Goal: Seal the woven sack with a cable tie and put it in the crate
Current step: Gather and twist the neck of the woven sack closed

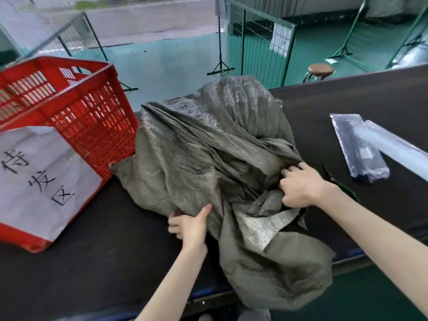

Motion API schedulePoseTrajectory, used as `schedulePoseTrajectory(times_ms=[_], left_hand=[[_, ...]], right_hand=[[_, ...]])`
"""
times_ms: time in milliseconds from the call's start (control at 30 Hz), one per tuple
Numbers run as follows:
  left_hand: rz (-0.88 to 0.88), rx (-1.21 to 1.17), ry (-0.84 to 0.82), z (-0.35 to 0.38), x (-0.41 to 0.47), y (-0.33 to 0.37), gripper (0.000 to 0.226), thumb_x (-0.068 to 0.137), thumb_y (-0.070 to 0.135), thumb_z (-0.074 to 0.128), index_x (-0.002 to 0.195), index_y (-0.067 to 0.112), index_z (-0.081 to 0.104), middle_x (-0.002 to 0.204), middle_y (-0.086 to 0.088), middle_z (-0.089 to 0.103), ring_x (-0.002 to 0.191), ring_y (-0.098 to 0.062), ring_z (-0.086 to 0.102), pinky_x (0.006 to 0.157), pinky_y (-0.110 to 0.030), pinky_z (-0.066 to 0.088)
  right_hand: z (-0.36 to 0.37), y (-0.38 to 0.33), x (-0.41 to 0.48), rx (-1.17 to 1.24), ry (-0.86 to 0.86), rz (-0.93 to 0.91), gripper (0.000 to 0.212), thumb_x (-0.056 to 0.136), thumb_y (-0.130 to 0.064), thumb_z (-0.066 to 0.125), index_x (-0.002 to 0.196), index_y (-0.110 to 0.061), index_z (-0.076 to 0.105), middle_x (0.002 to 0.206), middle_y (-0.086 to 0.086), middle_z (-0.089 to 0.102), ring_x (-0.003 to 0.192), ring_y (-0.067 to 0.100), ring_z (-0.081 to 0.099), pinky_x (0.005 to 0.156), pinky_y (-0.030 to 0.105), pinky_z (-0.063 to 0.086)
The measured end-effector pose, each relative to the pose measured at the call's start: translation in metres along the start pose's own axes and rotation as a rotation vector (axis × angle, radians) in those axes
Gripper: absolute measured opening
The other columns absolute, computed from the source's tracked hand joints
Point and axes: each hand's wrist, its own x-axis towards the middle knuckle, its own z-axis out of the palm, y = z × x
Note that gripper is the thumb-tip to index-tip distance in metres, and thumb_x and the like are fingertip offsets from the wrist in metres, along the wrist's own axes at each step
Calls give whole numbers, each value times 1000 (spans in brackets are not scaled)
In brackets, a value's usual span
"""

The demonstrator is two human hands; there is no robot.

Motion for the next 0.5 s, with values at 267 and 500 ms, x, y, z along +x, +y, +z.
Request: schedulePoseTrajectory(times_ms=[267,500], left_hand=[[-281,-156,-422,-3,-2,-8,31,84,19,71,111,9,58,96,-10,71,88,-23,67,74,-34,55],[-160,-286,-435,-18,-4,9,40,75,-21,34,98,-2,60,87,-20,66,83,-32,64,77,-38,54]], right_hand=[[-20,-28,-21,195,337,-247,32,86,-10,42,108,-19,63,122,3,51,115,24,49,92,35,38],[-36,-74,-13,569,202,-237,73,87,-57,49,145,-21,25,146,4,36,128,27,45,104,41,39]])
